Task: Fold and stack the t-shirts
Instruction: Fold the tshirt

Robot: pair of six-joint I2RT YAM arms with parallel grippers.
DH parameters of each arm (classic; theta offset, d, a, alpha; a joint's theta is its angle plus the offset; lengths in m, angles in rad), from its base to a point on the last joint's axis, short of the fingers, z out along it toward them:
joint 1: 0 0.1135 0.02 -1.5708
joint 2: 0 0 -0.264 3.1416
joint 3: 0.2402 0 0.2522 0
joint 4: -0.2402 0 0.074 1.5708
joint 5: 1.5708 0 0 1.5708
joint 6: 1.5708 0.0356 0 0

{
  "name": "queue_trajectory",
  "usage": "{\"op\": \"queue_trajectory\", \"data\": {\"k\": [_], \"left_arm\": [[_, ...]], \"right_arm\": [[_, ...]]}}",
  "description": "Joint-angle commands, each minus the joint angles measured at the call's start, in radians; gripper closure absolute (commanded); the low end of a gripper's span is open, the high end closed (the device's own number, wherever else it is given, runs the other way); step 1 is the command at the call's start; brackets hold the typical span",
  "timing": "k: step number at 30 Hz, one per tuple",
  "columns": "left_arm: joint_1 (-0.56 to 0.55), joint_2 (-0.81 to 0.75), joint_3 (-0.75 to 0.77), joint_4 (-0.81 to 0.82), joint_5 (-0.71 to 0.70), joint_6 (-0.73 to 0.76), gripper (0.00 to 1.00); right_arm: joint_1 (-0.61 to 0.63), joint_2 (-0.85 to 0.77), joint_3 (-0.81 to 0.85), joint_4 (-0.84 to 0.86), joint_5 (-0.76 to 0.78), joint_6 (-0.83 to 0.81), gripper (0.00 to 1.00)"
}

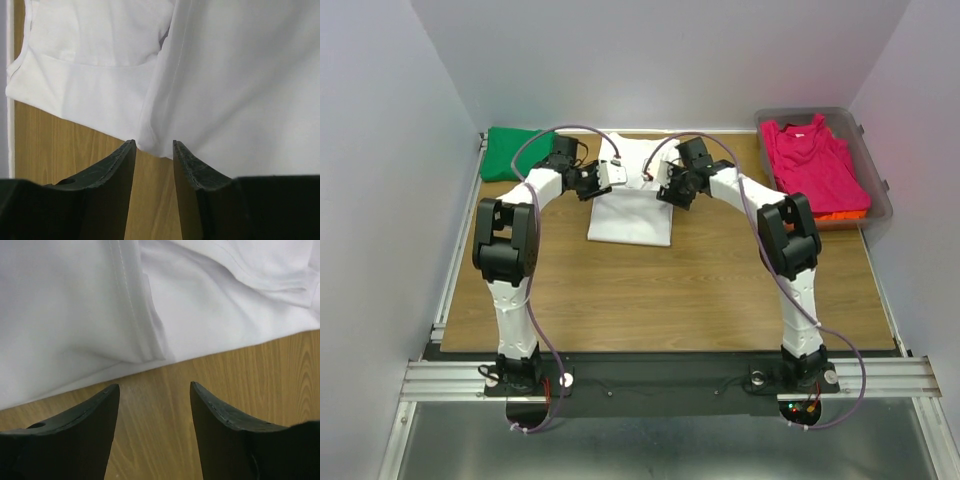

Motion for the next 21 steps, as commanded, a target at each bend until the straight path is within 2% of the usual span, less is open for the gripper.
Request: {"op": "queue_trajectory", "data": {"k": [1, 2, 5, 9, 13, 21], "left_arm": [[0.016, -0.184, -0.077, 0.016, 0.027, -0.096, 0.52], [0.019, -0.25, -0.114, 0.016, 0.035, -0.101, 0.52], [0.016, -0.368, -0.275, 0.002, 0.08, -0.066, 0.52], [0.003, -0.45, -0.439, -0.001, 0.091, -0.017, 0.52], [-0.029, -0.484, -0.575, 0.044, 0.06, 0.055, 0.51], [-0.065, -0.453, -0.64, 0.131, -0.018, 0.132, 0.51]], "right_arm": [[-0.007, -0.18, -0.076, 0.01, -0.018, 0.102, 0.36], [-0.005, -0.249, -0.107, -0.001, -0.044, 0.12, 0.37], [0.039, -0.323, -0.228, -0.045, -0.09, 0.145, 0.47], [0.116, -0.378, -0.343, -0.057, -0.11, 0.149, 0.58], [0.185, -0.327, -0.36, -0.044, -0.095, 0.166, 0.59], [0.199, -0.248, -0.363, 0.015, -0.066, 0.151, 0.59]]}}
